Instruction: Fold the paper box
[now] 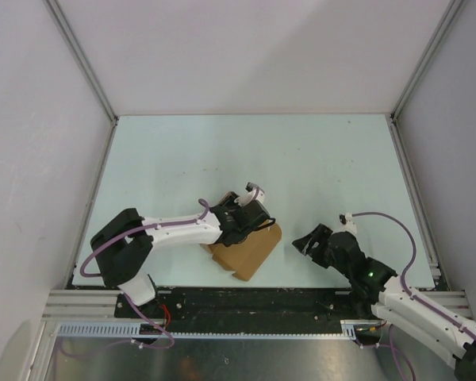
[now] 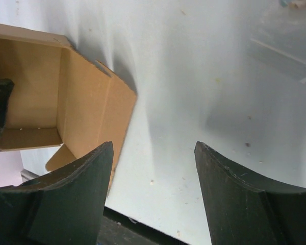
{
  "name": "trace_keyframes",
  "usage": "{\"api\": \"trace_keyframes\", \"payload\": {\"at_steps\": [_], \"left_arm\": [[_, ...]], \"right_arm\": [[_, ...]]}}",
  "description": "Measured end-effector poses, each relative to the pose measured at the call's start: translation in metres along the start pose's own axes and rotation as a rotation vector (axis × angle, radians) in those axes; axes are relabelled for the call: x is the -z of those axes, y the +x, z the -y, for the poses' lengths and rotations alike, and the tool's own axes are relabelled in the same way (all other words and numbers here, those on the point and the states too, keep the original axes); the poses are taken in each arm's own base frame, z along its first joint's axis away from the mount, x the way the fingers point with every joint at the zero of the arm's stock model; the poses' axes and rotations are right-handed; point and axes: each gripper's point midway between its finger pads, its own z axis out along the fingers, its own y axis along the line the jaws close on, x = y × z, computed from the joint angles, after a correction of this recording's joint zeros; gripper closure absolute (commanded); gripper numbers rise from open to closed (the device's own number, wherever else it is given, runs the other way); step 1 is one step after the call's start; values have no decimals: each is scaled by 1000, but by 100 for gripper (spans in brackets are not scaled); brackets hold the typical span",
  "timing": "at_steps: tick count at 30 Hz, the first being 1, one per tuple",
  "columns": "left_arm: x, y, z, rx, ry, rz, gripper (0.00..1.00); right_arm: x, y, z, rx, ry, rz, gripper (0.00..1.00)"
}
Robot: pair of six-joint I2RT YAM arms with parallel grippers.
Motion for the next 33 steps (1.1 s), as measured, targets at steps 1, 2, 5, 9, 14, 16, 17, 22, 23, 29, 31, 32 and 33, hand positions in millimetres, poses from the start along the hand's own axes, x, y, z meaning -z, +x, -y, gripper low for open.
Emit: {"api": "trace_keyframes", "payload": {"at_steps": [1,2,5,9,14,16,17,22,23,29,31,32,33], "left_arm": [[-1,0,-1,4,-2,-2,69],[-1,0,-2,7,-2,-3,71],[-2,1,-6,18,-6,-9,78],[-5,2,-13,35,-10,-20,82],[-7,2,-19,70,3,-29,86],[-8,2,-22,93,15,-30,87],[-8,1,-23,109,30,-31,87],[-8,-6,-27,242,127,-20,87],[-8,-7,-27,263,144,-17,87],[-10,-4,-2,422,318,-4,87],[-11,2,10,465,377,-17,88],[-12,6,17,487,403,-24,88],[-11,11,24,513,434,-34,88]], "right_arm": [[3,-4,-6,16,-2,4,29],[6,-8,-12,28,-9,10,29],[19,-27,-39,70,-46,46,29],[36,-51,-77,102,-118,103,28],[41,-54,-78,117,-119,109,28],[42,-53,-75,124,-111,106,28],[43,-53,-74,126,-107,105,28],[55,-60,-77,151,-108,119,27],[59,-63,-82,155,-118,128,26],[99,-99,-128,194,-214,224,25],[108,-106,-138,204,-235,247,25],[111,-108,-140,211,-239,253,25],[112,-109,-141,217,-238,256,25]]}}
